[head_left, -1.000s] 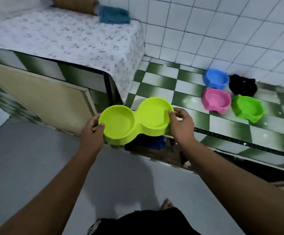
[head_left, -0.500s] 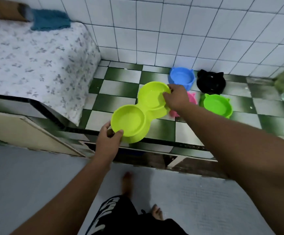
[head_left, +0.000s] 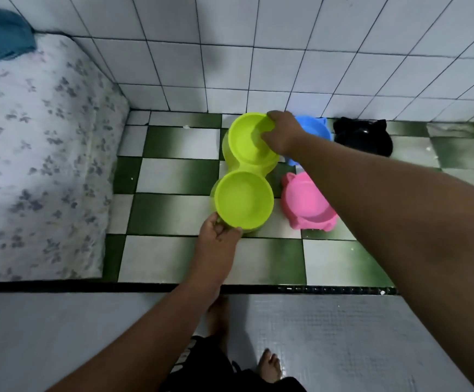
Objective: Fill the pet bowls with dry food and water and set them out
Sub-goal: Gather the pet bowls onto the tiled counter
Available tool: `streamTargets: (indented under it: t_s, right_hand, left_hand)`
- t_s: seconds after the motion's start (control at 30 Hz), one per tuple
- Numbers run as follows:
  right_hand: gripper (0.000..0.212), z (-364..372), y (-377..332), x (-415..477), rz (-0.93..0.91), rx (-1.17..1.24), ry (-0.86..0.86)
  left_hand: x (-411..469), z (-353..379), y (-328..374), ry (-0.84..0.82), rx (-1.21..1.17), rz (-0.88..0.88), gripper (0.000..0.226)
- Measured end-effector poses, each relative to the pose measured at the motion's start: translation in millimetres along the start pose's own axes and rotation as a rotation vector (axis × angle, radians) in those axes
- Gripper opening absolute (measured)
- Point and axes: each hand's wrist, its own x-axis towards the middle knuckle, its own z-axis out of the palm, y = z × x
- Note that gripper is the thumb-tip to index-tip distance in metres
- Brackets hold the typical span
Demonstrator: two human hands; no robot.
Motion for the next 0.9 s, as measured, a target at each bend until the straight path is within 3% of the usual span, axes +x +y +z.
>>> streamTargets:
  t_s: [0.2,0.47,0.6,0.83,0.9]
  right_hand:
    - [0.068,11,0,28,0.020,-0.031,-0.049]
    - [0.072,21,6,42,0.010,-0.089,-0.078]
    - [0.080,21,6,38,-0.009,-0.124,-0.103]
    - [0.069,11,-6,-7,-0.127,-0.039,0.067]
    - [0.067,10,-3,-35,-0.180,-0.017,0.098]
  left_hand:
    - [24,7,3,-0.035,0.008,-0.045,0.036]
    - [38,5,6,-0.064,0.037,-0.061,0.056]
    - [36,9,9,-0.056,0.035,-0.061,0.046]
    - [25,14,14,0.056,0.139,0.023,0.029]
    - [13,15,17,0.086,0.184,0.054,0.035]
